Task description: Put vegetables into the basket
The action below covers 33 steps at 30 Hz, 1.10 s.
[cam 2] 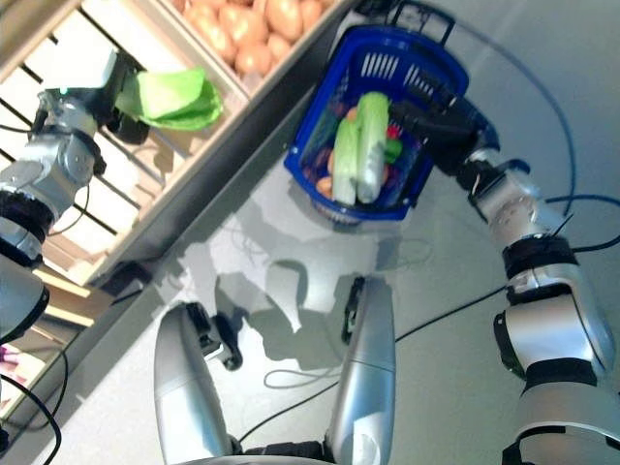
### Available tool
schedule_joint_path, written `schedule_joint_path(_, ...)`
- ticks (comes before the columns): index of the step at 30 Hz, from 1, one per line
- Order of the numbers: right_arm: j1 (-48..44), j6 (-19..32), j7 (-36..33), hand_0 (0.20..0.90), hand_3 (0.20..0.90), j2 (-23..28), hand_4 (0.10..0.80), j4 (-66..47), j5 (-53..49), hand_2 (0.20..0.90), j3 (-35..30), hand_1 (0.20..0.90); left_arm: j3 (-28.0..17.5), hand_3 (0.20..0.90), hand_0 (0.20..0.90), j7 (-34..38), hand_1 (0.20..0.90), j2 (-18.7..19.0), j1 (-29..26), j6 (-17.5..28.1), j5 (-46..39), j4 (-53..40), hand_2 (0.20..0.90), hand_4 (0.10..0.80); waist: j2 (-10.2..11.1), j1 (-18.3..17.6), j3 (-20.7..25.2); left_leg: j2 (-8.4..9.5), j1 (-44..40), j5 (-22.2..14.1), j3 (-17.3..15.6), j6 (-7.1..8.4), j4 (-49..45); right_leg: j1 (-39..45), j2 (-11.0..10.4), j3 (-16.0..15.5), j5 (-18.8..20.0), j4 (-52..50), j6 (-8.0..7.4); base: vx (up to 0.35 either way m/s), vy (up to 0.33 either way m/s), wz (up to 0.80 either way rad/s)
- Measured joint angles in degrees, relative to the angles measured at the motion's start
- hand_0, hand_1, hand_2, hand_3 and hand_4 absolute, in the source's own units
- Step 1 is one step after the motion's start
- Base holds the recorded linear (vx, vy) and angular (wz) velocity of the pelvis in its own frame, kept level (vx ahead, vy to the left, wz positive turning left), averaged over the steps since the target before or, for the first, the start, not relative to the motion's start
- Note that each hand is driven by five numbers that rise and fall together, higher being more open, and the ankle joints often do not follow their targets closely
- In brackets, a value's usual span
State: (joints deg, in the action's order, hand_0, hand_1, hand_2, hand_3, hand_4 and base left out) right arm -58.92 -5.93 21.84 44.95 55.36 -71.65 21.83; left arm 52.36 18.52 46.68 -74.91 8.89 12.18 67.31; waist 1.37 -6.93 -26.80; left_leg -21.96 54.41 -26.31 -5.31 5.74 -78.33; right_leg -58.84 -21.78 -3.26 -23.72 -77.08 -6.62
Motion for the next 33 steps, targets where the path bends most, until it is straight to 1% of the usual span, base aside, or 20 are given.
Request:
schedule_joint_path(2, 1.21, 0.25, 0.00, 0.900, 0.900, -1.11, 0.800, -0.06, 1.73, 0.900, -1.29, 0.900, -2.18, 0.300, 0.300, -0.09, 0.300, -0.08, 2.01, 0.96, -1.88, 0.00, 0.300, 0.400, 0.13, -0.09, 0.09, 0.27, -3.47, 0.97, -0.33, 0.88, 3.35, 3.70, 0.03, -1.17, 0.26, 2.65, -0.27, 0.028, 0.008, 0.07)
schedule_joint_path(4, 1.40, 0.37, -0.01, 0.900, 0.900, -1.27, 0.800, -1.21, 3.80, 0.900, -1.56, 0.900, -4.55, 0.300, 0.300, -0.41, 0.300, 0.65, 3.93, 2.33, -2.78, -0.29, 0.300, 0.400, -0.02, 0.22, 0.21, 0.69, -7.76, 1.74, -1.82, 1.11, 7.02, 7.17, -0.06, -1.54, 0.40, 5.35, -0.32, 0.000, 0.000, 0.00)
schedule_joint_path(6, 1.74, 0.39, 0.00, 0.900, 0.900, -1.64, 0.800, -2.56, 4.22, 0.900, -1.54, 0.900, -7.94, 0.300, 0.300, -0.48, 0.300, 1.16, 5.11, 2.51, -4.36, -1.22, 0.300, 0.400, -0.04, 0.34, 0.24, 1.25, -10.32, 2.93, -2.09, 1.55, 10.26, 9.70, -0.02, -2.40, 0.84, 7.76, -0.22, 0.004, -0.014, 0.06)
schedule_joint_path(9, 2.36, 0.39, -0.04, 0.900, 0.900, -1.78, 0.800, -4.78, 4.31, 0.900, -1.58, 0.900, -10.23, 0.300, 0.300, -1.69, 0.300, 1.56, 5.63, 3.00, -6.25, -1.85, 0.300, 0.400, -0.09, 1.40, 0.21, 1.63, -14.14, 4.35, -2.89, 2.09, 14.28, 13.19, -0.04, -3.50, 1.25, 10.64, 0.07, 0.001, -0.010, 0.03)
schedule_joint_path(11, 3.27, 0.42, -0.42, 0.900, 0.900, -2.59, 0.800, -6.23, 6.58, 0.900, -1.60, 0.900, -11.78, 0.300, 0.300, -2.65, 0.300, 1.59, 7.21, 3.44, -8.73, -2.83, 0.300, 0.400, -0.29, 1.98, 0.61, 2.28, -17.96, 5.36, -3.03, 2.59, 18.23, 17.00, 0.02, -4.60, 1.42, 13.48, -0.01, 0.016, -0.019, 0.07)
schedule_joint_path(12, 3.39, 0.51, -0.44, 0.900, 0.900, -2.74, 0.800, -6.61, 6.64, 0.900, -1.59, 0.900, -12.55, 0.300, 0.300, -2.87, 0.300, 1.60, 7.54, 3.44, -9.38, -3.14, 0.300, 0.400, -0.50, 2.00, 0.84, 2.31, -18.39, 5.67, -2.99, 2.63, 19.00, 17.69, 0.04, -5.05, 1.52, 14.14, 0.03, 0.028, -0.015, 0.10)
schedule_joint_path(14, 3.80, 0.64, -1.31, 0.900, 0.900, -2.96, 0.800, -8.05, 8.64, 0.900, -1.77, 0.900, -15.50, 0.300, 0.300, -4.02, 0.300, 1.50, 8.51, 3.45, -12.05, -4.36, 0.300, 0.400, -0.53, 2.36, 1.18, 2.98, -20.62, 7.22, -3.38, 2.82, 22.35, 19.71, 0.06, -5.87, 2.37, 16.73, 0.07, 0.028, -0.011, 0.08)
schedule_joint_path(15, 4.28, 0.90, -2.32, 0.900, 0.900, -3.41, 0.800, -8.71, 9.40, 0.900, -1.77, 0.900, -16.54, 0.300, 0.300, -4.45, 0.300, 1.52, 9.50, 3.54, -13.79, -5.16, 0.300, 0.400, -0.52, 2.78, 1.19, 3.31, -23.05, 7.80, -3.68, 2.97, 24.79, 22.07, 0.07, -6.42, 2.59, 18.47, 0.05, 0.044, -0.024, 0.01)
schedule_joint_path(16, 5.57, 0.93, -4.34, 0.900, 0.900, -3.69, 0.800, -10.64, 11.37, 0.900, -2.01, 0.900, -20.25, 0.300, 0.300, -5.92, 0.300, 1.37, 11.92, 3.34, -16.23, -7.64, 0.300, 0.400, -0.54, 3.17, 1.15, 3.44, -26.12, 8.72, -4.37, 3.16, 27.73, 24.83, 0.44, -6.99, 3.15, 20.86, -0.09, -0.007, -0.034, -0.01)
schedule_joint_path(18, 7.52, 1.12, -5.77, 0.900, 0.900, -4.39, 0.800, -13.02, 13.19, 0.900, -2.55, 0.900, -22.35, 0.300, 0.300, -6.57, 0.300, 1.40, 14.82, 3.52, -19.75, -10.29, 0.300, 0.400, -0.66, 3.46, 1.74, 3.82, -28.99, 9.95, -4.69, 3.35, 31.21, 27.67, 0.90, -7.82, 3.91, 23.76, -0.12, 0.000, 0.000, 0.00)
schedule_joint_path(20, 10.81, 1.62, -9.10, 0.900, 0.900, -5.77, 0.800, -18.73, 16.27, 0.900, -3.11, 0.900, -26.09, 0.300, 0.300, -8.71, 0.300, 1.15, 18.61, 3.39, -25.51, -14.33, 0.300, 0.400, -0.66, 3.40, 2.91, 4.46, -32.63, 12.56, -5.19, 3.57, 37.70, 31.20, 2.04, -9.30, 5.83, 29.25, -0.10, 0.074, -0.019, 0.02)
schedule_joint_path(21, 11.25, 1.62, -9.99, 0.900, 0.900, -6.18, 0.800, -19.84, 17.27, 0.900, -3.17, 0.900, -26.73, 0.300, 0.300, -9.34, 0.300, 1.14, 19.32, 3.35, -26.97, -15.12, 0.300, 0.400, -0.66, 3.45, 2.91, 4.53, -33.65, 13.06, -5.35, 3.65, 39.03, 32.17, 2.15, -9.74, 6.19, 30.29, -0.05, 0.089, -0.024, -0.02)
schedule_joint_path(23, 14.15, 1.56, -14.23, 0.900, 0.900, -8.71, 0.800, -23.08, 19.52, 0.900, -3.39, 0.900, -31.18, 0.300, 0.300, -12.63, 0.300, -1.14, 24.19, 2.93, -34.96, -18.82, 0.300, 0.400, -0.64, 3.67, 3.31, 5.37, -40.00, 16.06, -6.72, 3.83, 46.67, 37.39, 3.54, -10.40, 8.25, 36.31, -0.35, 0.143, -0.030, -0.06)
schedule_joint_path(24, 15.51, 1.28, -14.99, 0.900, 0.900, -9.73, 0.800, -23.97, 20.34, 0.900, -3.53, 0.900, -32.28, 0.300, 0.300, -13.45, 0.300, -2.13, 26.05, 2.78, -37.47, -20.15, 0.300, 0.400, -0.76, 3.68, 3.76, 5.51, -42.17, 17.02, -7.34, 3.97, 49.55, 39.35, 4.05, -11.07, 8.90, 38.63, -0.50, 0.143, -0.024, -0.08)
schedule_joint_path(25, 17.97, 0.56, -15.43, 0.900, 0.900, -10.74, 0.800, -25.54, 21.97, 0.900, -3.57, 0.900, -34.20, 0.300, 0.300, -14.48, 0.300, -4.10, 29.03, 2.58, -40.35, -22.02, 0.300, 0.400, -1.05, 3.83, 5.26, 5.73, -44.51, 18.29, -7.65, 4.15, 53.21, 41.30, 4.87, -11.53, 9.83, 41.59, -0.70, 0.130, -0.021, -0.06)
schedule_joint_path(26, 20.93, -0.96, -15.36, 0.900, 0.900, -11.87, 0.800, -26.80, 22.78, 0.900, -3.29, 0.900, -34.92, 0.300, 0.300, -15.72, 0.300, -6.20, 32.37, 2.57, -43.57, -23.72, 0.300, 0.400, -1.25, 4.11, 8.62, 6.03, -45.63, 19.27, -7.75, 4.38, 56.58, 41.90, 5.53, -11.64, 10.60, 44.07, -1.10, 0.177, -0.022, -0.11)
schedule_joint_path(27, 22.14, -3.00, -15.11, 0.900, 0.900, -12.09, 0.800, -27.55, 24.06, 0.900, -3.04, 0.900, -35.15, 0.300, 0.300, -17.20, 0.300, -7.78, 33.73, 2.09, -46.34, -24.56, 0.300, 0.400, -1.39, 4.53, 9.49, 6.13, -47.94, 20.04, -7.95, 4.73, 59.13, 43.72, 6.09, -11.81, 11.27, 46.09, -1.17, 0.166, -0.019, -0.13)
schedule_joint_path(29, 22.67, -7.52, -13.49, 0.900, 0.900, -12.04, 0.800, -27.52, 24.09, 0.900, -1.50, 0.900, -35.89, 0.300, 0.300, -19.68, 0.300, -10.94, 35.42, 0.69, -51.93, -26.14, 0.300, 0.400, -1.71, 4.75, 9.96, 6.27, -53.44, 22.48, -9.09, 4.57, 65.44, 49.07, 7.55, -12.43, 13.47, 51.94, -1.72, 0.109, -0.025, -0.07)
schedule_joint_path(31, 22.69, -9.36, -11.11, 0.900, 0.900, -12.08, 0.800, -28.03, 24.01, 0.900, -0.21, 0.900, -35.89, 0.300, 0.300, -21.20, 0.300, -13.78, 35.91, 0.02, -57.48, -27.24, 0.300, 0.400, -1.45, 4.67, 11.98, 6.85, -55.27, 23.46, -9.25, 4.55, 68.71, 50.96, 7.85, -12.91, 14.70, 55.20, -2.45, 0.060, -0.034, 0.03)
schedule_joint_path(33, 22.69, -10.15, -9.82, 0.900, 0.900, -12.13, 0.800, -29.28, 23.99, 0.900, -0.13, 0.900, -35.96, 0.300, 0.300, -21.66, 0.300, -16.00, 36.03, -0.36, -60.42, -28.32, 0.300, 0.400, -1.61, 4.68, 12.35, 7.27, -57.00, 24.03, -9.30, 4.26, 70.62, 53.19, 8.01, -13.20, 16.06, 58.22, -2.99, 0.043, -0.026, 0.04)
